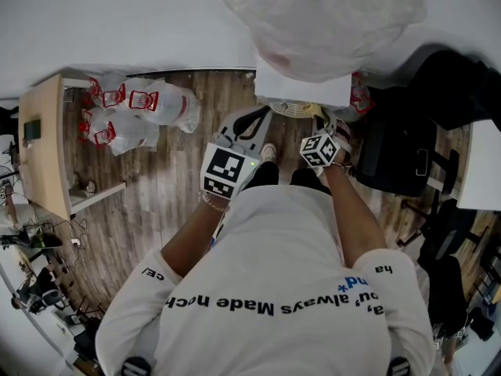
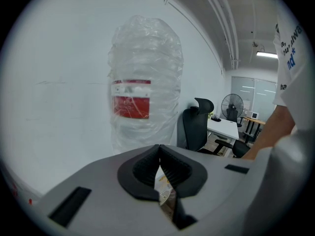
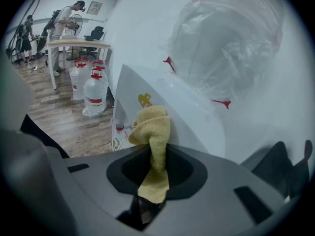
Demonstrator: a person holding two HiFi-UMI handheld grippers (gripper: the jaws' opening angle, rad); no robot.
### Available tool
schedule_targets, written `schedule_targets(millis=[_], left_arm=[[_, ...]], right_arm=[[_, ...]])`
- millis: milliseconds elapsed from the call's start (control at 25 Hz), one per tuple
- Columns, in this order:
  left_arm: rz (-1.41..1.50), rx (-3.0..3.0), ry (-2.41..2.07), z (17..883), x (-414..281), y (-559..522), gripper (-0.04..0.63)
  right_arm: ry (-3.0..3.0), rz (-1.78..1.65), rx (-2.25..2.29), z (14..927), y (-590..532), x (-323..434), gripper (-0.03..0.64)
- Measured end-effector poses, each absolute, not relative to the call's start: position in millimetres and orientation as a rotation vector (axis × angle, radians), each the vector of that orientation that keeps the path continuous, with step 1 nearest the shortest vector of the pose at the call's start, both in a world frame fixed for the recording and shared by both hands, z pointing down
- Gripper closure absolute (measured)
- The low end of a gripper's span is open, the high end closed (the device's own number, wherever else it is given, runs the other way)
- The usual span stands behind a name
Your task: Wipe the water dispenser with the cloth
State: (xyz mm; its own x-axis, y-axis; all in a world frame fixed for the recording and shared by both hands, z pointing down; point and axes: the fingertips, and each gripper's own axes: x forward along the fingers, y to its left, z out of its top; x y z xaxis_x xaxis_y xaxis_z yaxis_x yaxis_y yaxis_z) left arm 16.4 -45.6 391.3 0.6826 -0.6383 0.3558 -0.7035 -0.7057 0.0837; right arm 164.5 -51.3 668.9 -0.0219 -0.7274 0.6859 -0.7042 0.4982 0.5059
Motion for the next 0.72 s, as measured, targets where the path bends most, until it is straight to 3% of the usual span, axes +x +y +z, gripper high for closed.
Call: schedule_targets(millis=[720], left_arm=[[0.439,2.699,-1.047,390,55,-44,0.575]], right_arm=[[-1.694,0.012,1.252,669,-43,220,0.534]])
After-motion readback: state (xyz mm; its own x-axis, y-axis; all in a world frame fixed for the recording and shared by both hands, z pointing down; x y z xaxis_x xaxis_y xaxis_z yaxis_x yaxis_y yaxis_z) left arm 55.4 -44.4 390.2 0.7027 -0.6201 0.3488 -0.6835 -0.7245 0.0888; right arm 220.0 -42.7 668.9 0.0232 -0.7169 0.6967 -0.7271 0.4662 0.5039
